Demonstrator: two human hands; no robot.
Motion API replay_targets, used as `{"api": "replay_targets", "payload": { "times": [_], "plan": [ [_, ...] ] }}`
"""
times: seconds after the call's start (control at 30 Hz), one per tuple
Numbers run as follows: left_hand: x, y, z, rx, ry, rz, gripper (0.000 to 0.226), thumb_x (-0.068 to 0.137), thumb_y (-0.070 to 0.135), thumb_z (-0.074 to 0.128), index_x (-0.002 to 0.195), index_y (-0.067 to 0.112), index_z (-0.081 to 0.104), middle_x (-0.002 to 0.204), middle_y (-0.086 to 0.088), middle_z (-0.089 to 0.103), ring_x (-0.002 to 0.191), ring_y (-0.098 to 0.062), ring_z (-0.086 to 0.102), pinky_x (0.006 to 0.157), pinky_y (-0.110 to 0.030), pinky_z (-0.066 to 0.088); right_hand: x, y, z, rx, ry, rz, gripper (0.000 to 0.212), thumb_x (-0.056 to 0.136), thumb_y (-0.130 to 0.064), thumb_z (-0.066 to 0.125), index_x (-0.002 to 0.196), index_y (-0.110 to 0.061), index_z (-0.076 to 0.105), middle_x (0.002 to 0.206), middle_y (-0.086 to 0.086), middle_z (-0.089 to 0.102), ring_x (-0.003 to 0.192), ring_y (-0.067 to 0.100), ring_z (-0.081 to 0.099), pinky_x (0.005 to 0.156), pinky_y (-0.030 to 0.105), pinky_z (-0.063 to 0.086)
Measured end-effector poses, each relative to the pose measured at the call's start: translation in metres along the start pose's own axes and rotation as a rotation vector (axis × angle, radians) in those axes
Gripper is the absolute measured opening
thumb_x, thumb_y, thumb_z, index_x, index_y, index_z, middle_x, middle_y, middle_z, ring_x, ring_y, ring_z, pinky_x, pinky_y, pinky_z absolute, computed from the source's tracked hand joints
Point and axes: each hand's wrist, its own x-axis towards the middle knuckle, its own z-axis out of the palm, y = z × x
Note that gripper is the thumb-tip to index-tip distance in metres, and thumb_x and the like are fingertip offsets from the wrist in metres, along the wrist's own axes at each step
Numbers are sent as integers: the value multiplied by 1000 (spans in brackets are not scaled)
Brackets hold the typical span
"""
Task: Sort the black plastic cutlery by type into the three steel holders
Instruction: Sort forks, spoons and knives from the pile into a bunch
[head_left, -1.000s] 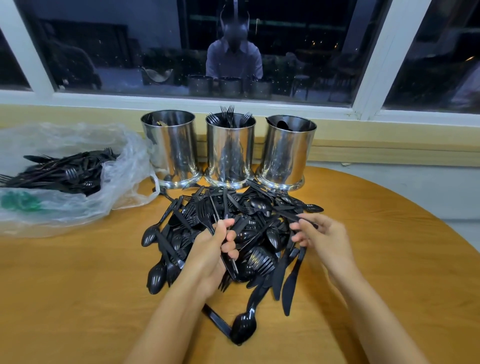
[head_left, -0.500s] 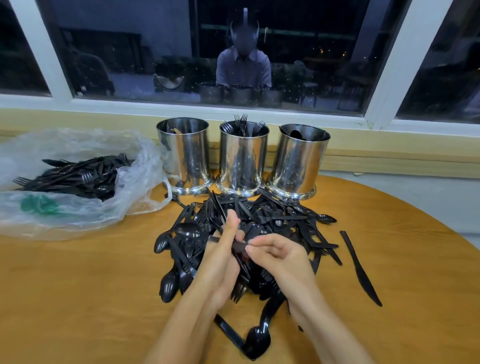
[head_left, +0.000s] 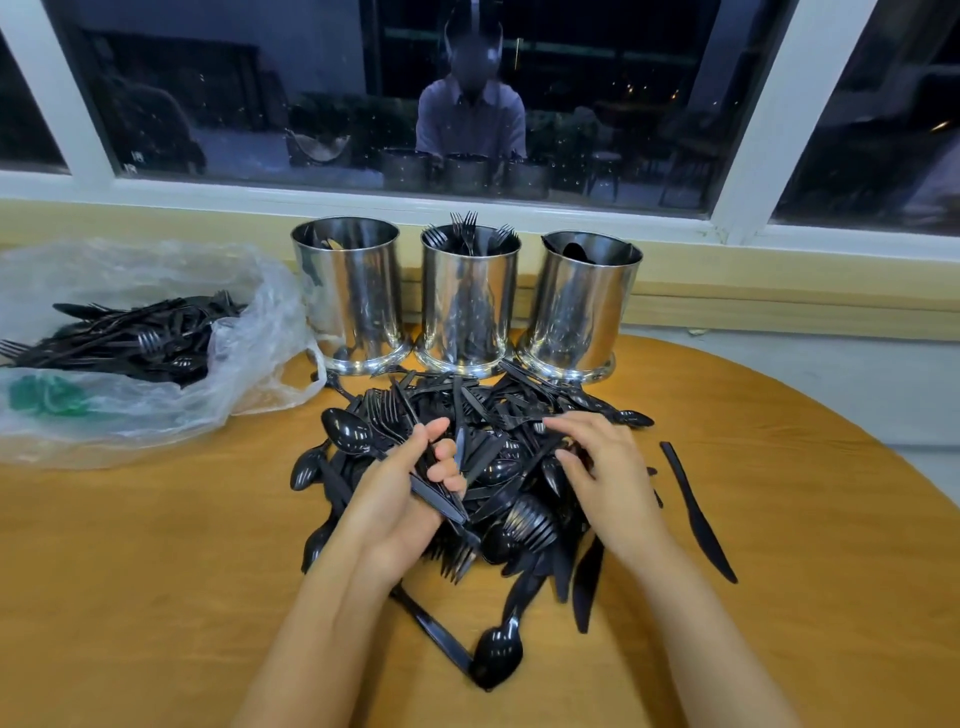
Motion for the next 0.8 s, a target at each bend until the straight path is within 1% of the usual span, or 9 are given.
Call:
{"api": "replay_targets", "payload": {
  "times": [0.07, 0.13, 0.23, 0.37, 0.57, 0.6, 0.67, 0.73, 0.8],
  "plan": [
    [-2, -1, 1, 27, -26, -41, 25, 105, 21, 41, 112, 5, 59, 66, 0, 48, 50, -9, 38, 47, -21, 40, 2, 7, 5, -91, -80, -45, 41, 97, -11, 53, 129, -36, 58, 129, -22, 48, 105, -4, 34, 91, 5, 30],
    [-4, -1, 2, 42, -43, -70, 25, 104, 20, 42, 113, 5, 59, 67, -1, 48, 50, -9, 39, 47, -22, 40, 2, 14, 9, -156, -109, -51, 40, 97, -10, 54, 125, -38, 62, 129, -14, 52, 103, -2, 38, 90, 9, 35],
    [-4, 0, 2, 40, -51, -88, 24, 103, 19, 43, 114, 5, 59, 68, -1, 48, 49, -9, 39, 46, -22, 40, 2, 17, 8, -163, -114, -50, 29, 95, -19, 59, 115, -37, 68, 118, -11, 56, 104, 6, 42, 82, 14, 31],
    [-4, 1, 1, 43, -34, -71, 24, 104, 18, 42, 112, 5, 60, 67, -1, 48, 50, -9, 39, 46, -22, 40, 1, 8, 1, -225, -94, -116, 21, 92, -29, 62, 110, -32, 72, 109, -15, 64, 98, 9, 39, 84, 26, 31],
    [-3, 2, 0, 45, -14, -47, 24, 104, 18, 42, 113, 6, 60, 67, -1, 48, 51, -9, 38, 47, -22, 40, -4, -1, -8, -201, 3, -47, 4, 88, -32, 67, 91, -34, 64, 83, -19, 57, 87, 5, 43, 84, 26, 38],
    [-3, 2, -1, 50, -13, -46, 24, 104, 18, 42, 113, 6, 60, 67, -1, 48, 50, -9, 39, 47, -22, 40, -5, -1, -8, -161, -6, -25, 7, 89, -33, 66, 87, -35, 60, 81, -19, 56, 84, 2, 44, 82, 22, 38],
    [-2, 1, -1, 59, -13, -47, 24, 104, 18, 43, 114, 6, 60, 67, -1, 49, 51, -9, 39, 47, -22, 41, -7, -3, -8, -91, -37, 40, 11, 91, -37, 62, 82, -34, 56, 78, -16, 56, 75, -1, 47, 65, 16, 36],
    [-2, 1, -2, 66, -11, -47, 24, 104, 19, 43, 115, 6, 60, 67, 0, 49, 51, -9, 39, 47, -22, 41, -8, -6, -7, -53, -32, 95, 20, 93, -45, 55, 79, -32, 53, 69, -10, 58, 59, 2, 48, 52, 19, 33],
    [-2, 0, -2, 73, -5, -41, 23, 103, 19, 44, 113, 6, 60, 67, 0, 48, 52, -9, 38, 47, -22, 41, -10, -10, -5, 82, 15, 117, 26, 95, -46, 52, 76, -28, 52, 62, -4, 60, 47, 5, 45, 49, 24, 36]
  ]
}}
